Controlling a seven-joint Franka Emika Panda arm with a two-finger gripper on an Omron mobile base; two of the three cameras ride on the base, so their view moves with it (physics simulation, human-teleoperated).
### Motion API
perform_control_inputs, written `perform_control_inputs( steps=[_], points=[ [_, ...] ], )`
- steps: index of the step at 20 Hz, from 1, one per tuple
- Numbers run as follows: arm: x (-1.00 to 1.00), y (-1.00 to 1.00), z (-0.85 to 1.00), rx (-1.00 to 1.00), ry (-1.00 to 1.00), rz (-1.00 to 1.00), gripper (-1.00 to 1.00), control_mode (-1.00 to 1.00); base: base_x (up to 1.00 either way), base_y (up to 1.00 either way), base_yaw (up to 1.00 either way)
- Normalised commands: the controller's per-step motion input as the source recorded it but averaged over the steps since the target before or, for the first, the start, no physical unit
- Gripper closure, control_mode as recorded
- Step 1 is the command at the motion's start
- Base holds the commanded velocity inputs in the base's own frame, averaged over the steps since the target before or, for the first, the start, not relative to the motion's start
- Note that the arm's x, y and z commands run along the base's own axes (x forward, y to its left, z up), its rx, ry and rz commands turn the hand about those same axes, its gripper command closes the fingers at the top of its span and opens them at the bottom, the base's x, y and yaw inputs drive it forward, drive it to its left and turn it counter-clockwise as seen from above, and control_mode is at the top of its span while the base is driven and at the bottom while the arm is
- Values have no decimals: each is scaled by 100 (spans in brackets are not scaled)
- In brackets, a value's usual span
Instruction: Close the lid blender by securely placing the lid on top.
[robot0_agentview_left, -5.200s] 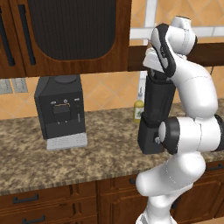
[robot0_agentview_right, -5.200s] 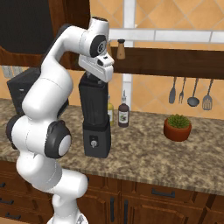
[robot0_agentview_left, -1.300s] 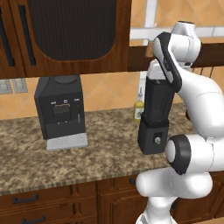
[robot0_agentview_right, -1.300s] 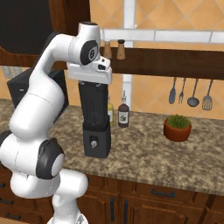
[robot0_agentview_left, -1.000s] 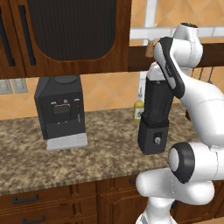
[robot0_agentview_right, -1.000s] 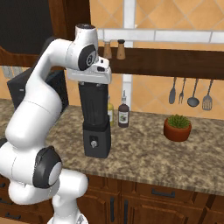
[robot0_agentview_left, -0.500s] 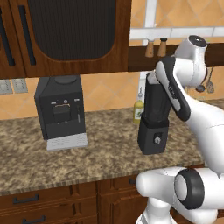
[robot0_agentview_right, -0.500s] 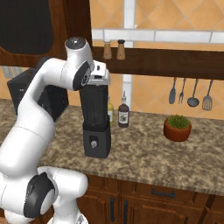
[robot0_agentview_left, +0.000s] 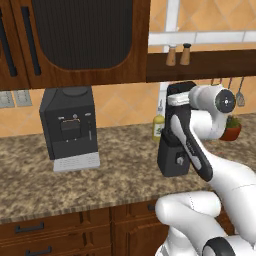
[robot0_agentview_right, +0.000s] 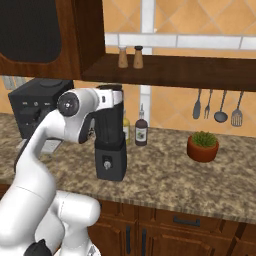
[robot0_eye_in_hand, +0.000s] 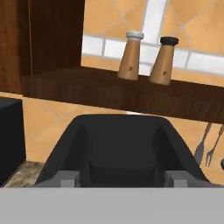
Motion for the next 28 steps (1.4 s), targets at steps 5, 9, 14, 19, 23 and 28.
perform_control_inputs(
  steps=[5, 9, 14, 19, 23, 28],
  points=[
    [-79, -19, 0, -7, 29, 5, -100, -100, 0, 0, 0],
    [-84, -23, 0, -8, 35, 4, -100, -100, 0, 0, 0],
    [-83, -25, 0, -7, 36, 5, -100, -100, 0, 0, 0],
    [-87, -27, 0, -7, 35, 6, -100, -100, 0, 0, 0],
    [-88, -29, 0, -7, 36, 6, -100, -100, 0, 0, 0],
    [-89, -29, 0, -7, 35, 6, -100, -100, 0, 0, 0]
  ],
)
